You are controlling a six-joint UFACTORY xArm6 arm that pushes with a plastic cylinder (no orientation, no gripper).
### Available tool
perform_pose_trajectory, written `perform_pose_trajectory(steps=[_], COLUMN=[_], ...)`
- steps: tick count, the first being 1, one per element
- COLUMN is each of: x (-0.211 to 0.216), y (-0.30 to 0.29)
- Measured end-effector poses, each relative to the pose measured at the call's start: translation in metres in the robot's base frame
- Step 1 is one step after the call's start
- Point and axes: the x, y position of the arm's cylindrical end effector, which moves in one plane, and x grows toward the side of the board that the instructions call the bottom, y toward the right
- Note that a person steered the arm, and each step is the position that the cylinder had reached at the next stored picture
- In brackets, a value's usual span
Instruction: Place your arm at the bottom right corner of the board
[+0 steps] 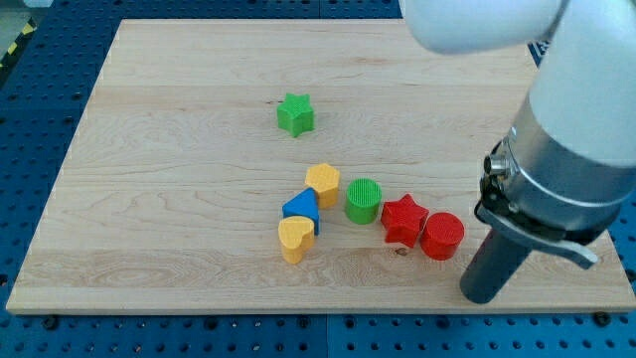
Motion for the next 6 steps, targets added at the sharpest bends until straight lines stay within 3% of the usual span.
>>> perform_pose_trajectory(steps=[5,6], x=[0.001,0.001], y=[-0.017,0.027])
